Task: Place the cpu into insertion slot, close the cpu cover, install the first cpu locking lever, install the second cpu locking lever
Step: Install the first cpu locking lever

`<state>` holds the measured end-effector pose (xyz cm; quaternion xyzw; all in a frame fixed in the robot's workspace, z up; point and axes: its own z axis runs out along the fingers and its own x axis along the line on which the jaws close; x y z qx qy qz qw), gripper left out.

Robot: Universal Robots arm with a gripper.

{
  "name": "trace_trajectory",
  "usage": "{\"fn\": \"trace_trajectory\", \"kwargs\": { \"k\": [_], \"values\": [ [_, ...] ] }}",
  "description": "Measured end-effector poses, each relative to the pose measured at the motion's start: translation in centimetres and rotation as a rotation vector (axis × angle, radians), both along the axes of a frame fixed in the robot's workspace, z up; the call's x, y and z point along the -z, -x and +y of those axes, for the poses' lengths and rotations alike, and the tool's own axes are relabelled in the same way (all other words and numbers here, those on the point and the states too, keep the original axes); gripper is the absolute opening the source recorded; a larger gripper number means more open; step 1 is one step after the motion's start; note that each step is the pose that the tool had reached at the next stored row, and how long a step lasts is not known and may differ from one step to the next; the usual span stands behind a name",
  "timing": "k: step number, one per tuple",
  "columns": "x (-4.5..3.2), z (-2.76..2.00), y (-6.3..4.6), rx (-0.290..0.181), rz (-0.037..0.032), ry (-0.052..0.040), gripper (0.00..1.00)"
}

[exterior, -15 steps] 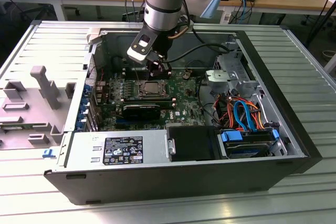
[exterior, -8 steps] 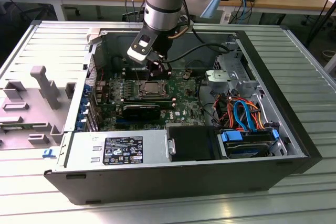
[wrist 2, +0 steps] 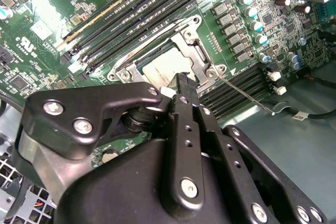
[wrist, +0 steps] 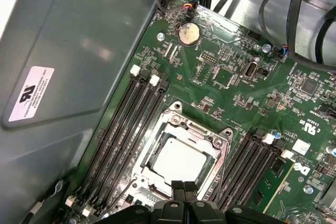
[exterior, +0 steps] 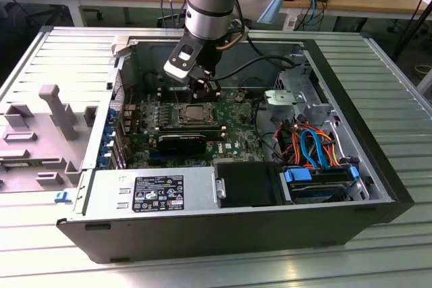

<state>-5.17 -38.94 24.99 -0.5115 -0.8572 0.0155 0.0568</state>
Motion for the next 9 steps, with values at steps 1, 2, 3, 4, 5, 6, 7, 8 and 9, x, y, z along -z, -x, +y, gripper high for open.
{"fn": "trace_trajectory", "kwargs": {
  "k": [1, 2, 3, 4, 5, 6, 7, 8, 9],
  "values": [
    [0.00, 0.00, 0.00, -0.001, 0.0000, 0.0000, 0.11],
    [0.00, 0.00, 0.00, -0.002, 0.0000, -0.0001, 0.11],
    [0.00, 0.00, 0.00, -0.002, 0.0000, -0.0001, 0.11],
    [0.00, 0.00, 0.00, -0.003, 0.0000, -0.0001, 0.11],
    [0.00, 0.00, 0.00, -0.003, 0.0000, -0.0001, 0.11],
    [0.00, 0.00, 0.00, -0.004, 0.0000, -0.0001, 0.11],
    [0.00, 0.00, 0.00, -0.004, 0.0000, -0.0002, 0.11],
    [0.00, 0.00, 0.00, -0.005, 0.0000, -0.0003, 0.11],
    [0.00, 0.00, 0.00, -0.005, 0.0000, -0.0002, 0.11]
  ]
}}
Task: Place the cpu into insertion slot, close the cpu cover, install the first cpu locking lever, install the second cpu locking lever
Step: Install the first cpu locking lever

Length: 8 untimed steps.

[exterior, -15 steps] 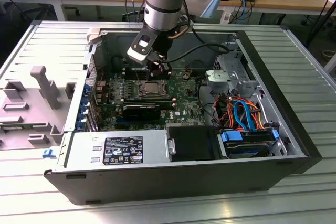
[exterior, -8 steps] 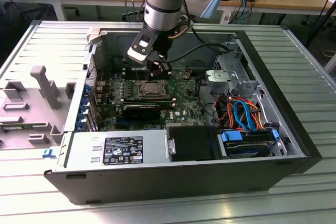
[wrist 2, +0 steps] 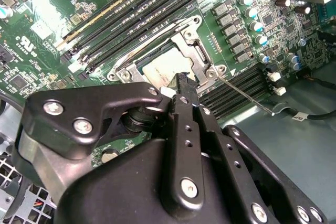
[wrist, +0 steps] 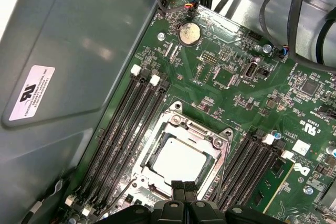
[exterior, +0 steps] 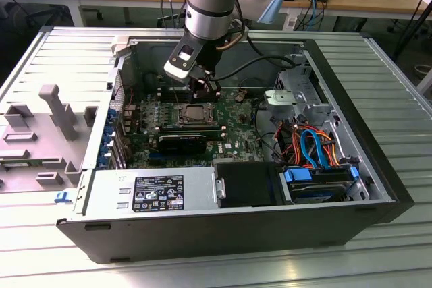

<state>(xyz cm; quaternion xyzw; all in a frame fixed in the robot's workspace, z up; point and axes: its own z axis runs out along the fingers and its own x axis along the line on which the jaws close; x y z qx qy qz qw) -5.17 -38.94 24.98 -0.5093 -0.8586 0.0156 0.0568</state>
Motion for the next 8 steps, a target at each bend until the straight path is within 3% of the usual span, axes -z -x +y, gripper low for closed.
{"fn": "trace_trajectory", "kwargs": {
  "k": [8],
  "values": [
    [0.00, 0.00, 0.00, -0.005, 0.0000, -0.0001, 0.11]
  ]
}}
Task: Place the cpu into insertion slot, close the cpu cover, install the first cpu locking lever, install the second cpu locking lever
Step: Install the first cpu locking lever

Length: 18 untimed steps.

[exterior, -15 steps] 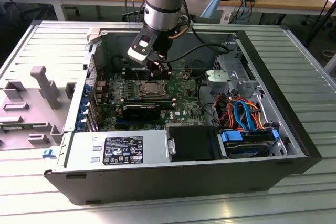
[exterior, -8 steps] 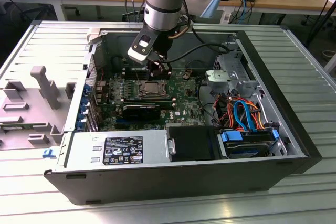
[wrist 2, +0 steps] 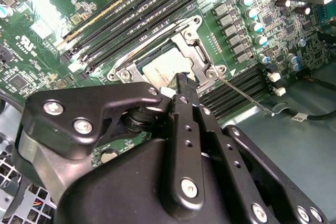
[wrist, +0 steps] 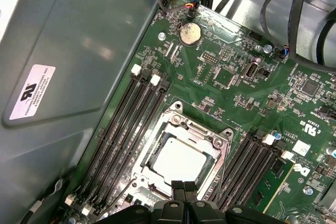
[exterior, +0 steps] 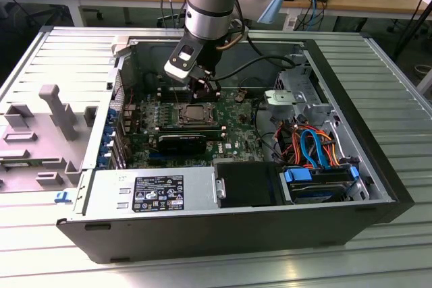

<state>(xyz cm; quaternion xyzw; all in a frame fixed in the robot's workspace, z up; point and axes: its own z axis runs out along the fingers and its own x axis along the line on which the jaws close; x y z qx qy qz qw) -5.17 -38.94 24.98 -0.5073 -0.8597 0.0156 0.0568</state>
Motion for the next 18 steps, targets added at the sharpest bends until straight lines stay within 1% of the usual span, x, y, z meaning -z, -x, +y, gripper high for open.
{"fn": "trace_trajectory", "kwargs": {
  "k": [5, 11, 18],
  "values": [
    [0.00, 0.00, 0.00, -0.009, 0.0000, -0.0001, 0.11],
    [0.00, 0.00, 0.00, -0.043, 0.0000, -0.0005, 0.11],
    [0.00, 0.00, 0.00, -0.061, 0.0000, -0.0006, 0.11]
  ]
}}
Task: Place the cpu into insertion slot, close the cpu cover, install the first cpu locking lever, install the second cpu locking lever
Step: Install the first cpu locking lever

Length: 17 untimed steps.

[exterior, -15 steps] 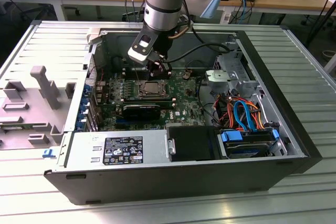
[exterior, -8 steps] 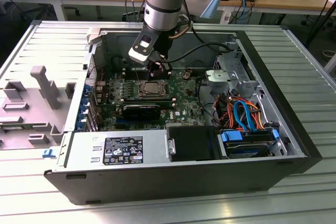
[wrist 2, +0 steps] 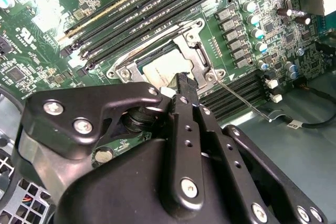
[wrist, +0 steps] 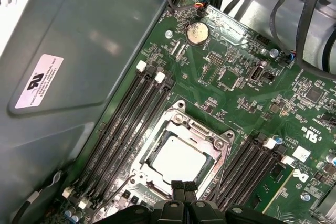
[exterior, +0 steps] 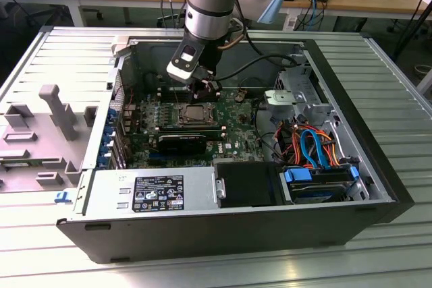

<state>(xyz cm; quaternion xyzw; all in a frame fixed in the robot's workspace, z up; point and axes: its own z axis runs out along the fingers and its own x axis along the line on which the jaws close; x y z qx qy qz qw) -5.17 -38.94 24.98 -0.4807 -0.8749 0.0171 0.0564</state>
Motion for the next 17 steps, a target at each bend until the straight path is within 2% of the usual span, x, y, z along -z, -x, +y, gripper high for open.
{"fn": "trace_trajectory", "kwargs": {
  "k": [17],
  "values": [
    [0.00, 0.00, 0.00, -0.052, 0.0000, 0.0000, 0.11]
  ]
}}
